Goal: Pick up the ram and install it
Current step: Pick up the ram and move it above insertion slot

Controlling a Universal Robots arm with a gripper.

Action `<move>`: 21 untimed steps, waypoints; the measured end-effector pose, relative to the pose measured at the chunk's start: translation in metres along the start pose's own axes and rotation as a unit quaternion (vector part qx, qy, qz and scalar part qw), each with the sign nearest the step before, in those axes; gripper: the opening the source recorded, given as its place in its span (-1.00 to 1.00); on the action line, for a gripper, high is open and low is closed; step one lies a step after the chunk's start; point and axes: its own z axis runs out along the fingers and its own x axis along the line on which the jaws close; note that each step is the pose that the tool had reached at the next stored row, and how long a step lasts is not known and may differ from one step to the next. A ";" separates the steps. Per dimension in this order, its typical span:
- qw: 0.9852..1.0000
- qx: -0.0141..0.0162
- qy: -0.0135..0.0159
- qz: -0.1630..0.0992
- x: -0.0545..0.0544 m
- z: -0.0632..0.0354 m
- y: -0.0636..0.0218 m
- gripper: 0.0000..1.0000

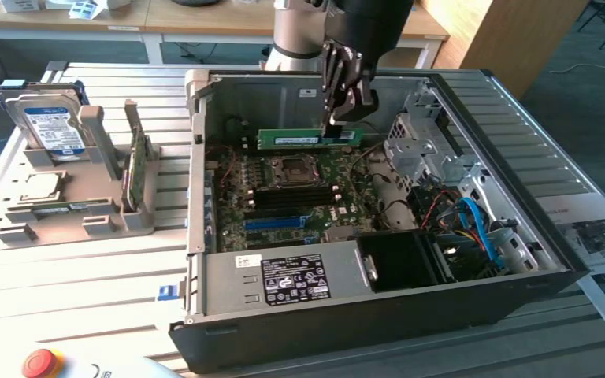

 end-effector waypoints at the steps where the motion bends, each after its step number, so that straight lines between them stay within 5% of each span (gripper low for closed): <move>1: 1.000 0.000 0.000 0.000 0.000 0.0000 0.0000 -0.76; 21: 1.000 0.000 0.000 0.001 -0.036 0.0044 -0.0058 -0.76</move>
